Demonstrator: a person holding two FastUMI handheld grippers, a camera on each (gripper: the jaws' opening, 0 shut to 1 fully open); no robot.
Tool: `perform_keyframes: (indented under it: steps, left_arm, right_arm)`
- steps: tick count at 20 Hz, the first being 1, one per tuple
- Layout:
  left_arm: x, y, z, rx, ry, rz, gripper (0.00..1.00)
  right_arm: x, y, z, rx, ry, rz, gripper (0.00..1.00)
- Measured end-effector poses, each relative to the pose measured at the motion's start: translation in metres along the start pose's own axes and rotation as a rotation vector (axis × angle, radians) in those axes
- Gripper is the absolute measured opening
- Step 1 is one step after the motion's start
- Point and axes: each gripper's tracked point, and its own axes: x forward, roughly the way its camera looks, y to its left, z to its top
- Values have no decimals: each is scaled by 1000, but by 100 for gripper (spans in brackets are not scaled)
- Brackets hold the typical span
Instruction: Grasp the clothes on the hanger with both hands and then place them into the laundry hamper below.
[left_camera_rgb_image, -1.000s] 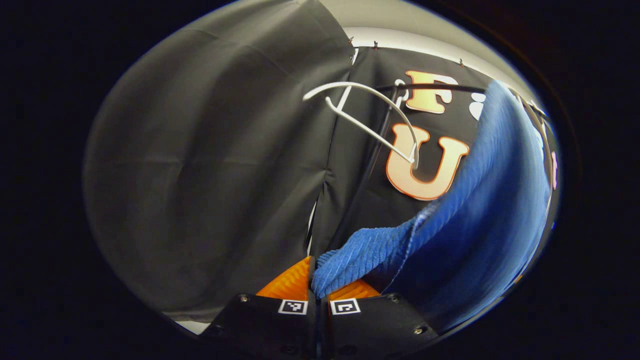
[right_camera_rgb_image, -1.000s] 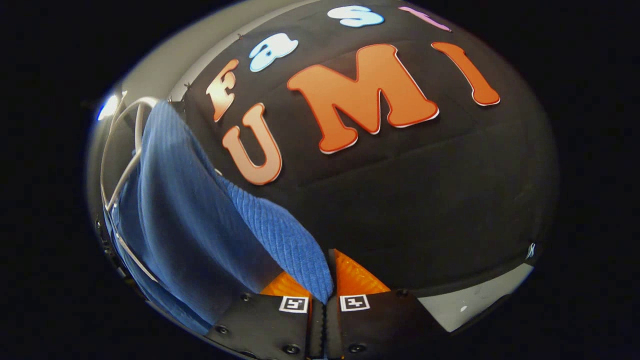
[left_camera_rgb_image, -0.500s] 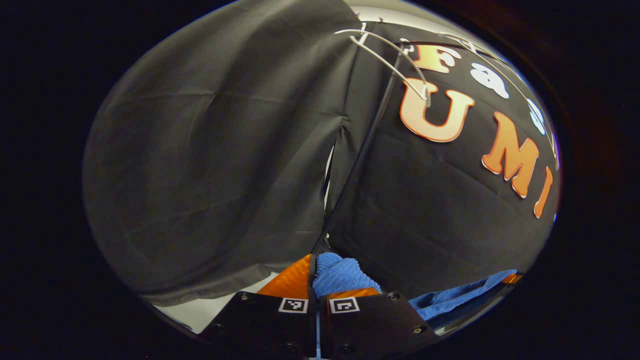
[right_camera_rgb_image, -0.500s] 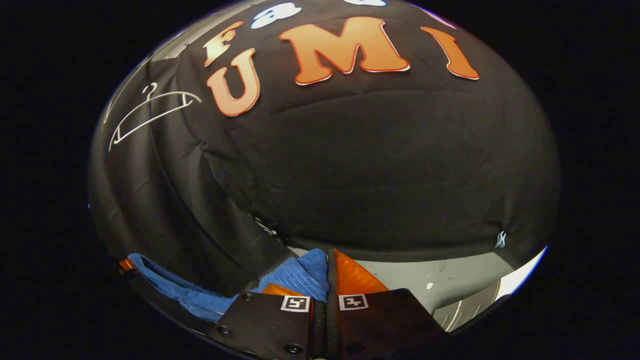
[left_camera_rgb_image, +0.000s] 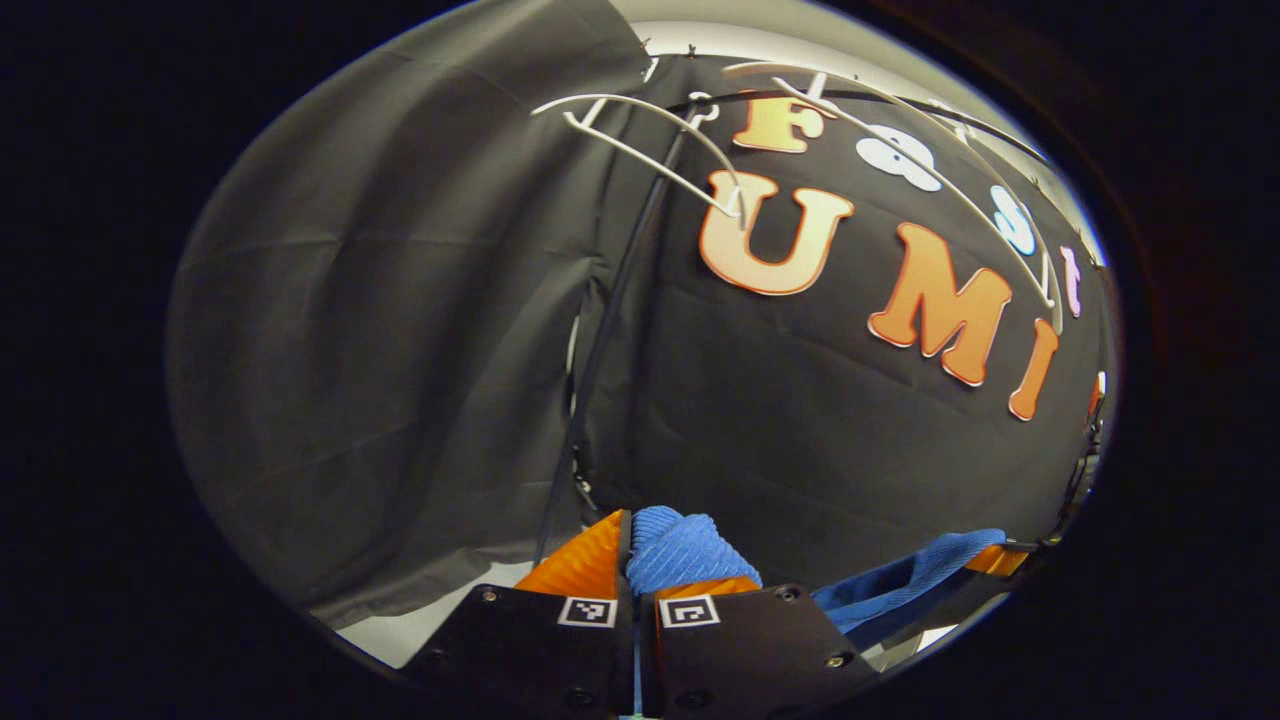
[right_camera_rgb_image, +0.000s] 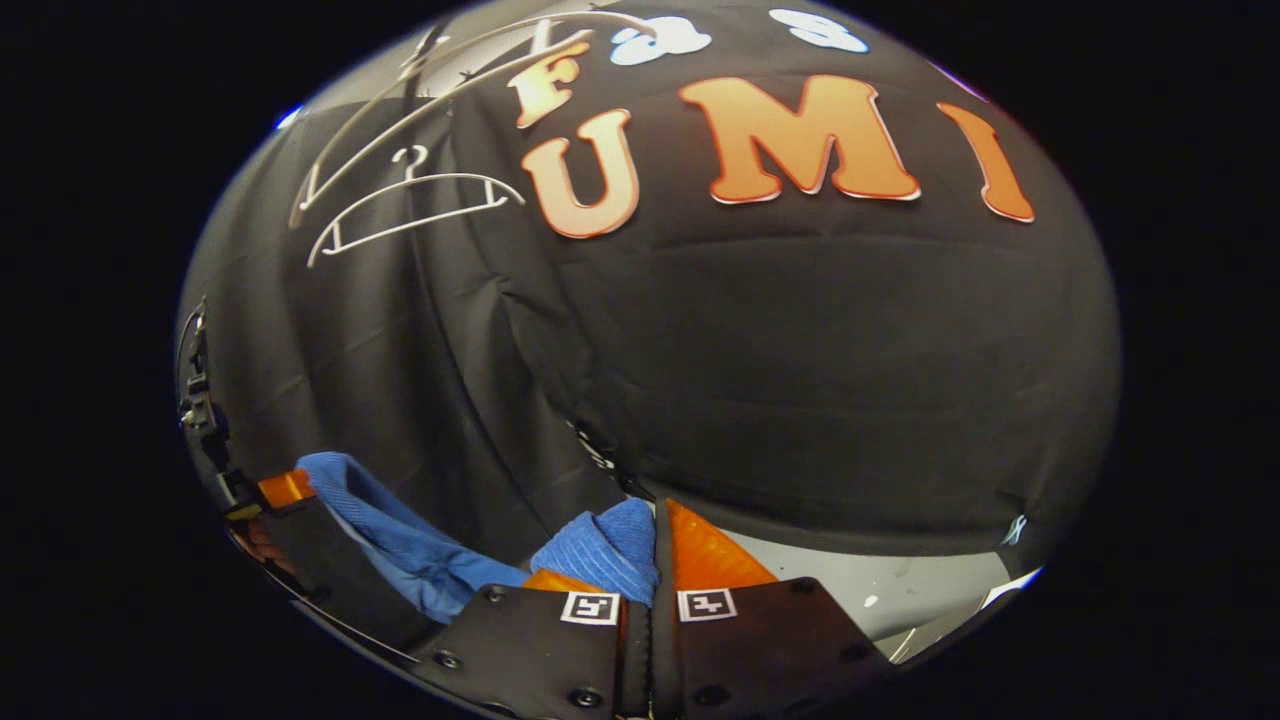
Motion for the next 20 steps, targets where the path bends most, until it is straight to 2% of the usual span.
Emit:
perform_keyframes:
  steps: [4,7,10,12,16,20]
  left_arm:
    - [9,-64,-18,25,55,-123,3]
    - [8,-104,-47,36,135,-219,2]
    - [10,-130,-89,-12,266,-301,2]
    - [13,-136,-120,-13,356,-304,2]
    - [27,-125,-185,60,547,-246,4]
    - [31,-123,-227,88,675,-229,4]
  right_arm:
    - [-1,34,-7,-13,-1,65,8]
    - [2,42,-34,-4,47,82,8]
    - [12,39,-70,-2,130,70,8]
    - [24,27,-108,6,226,31,8]
    - [44,11,-170,87,383,-16,8]
    - [55,-10,-225,123,521,-73,8]
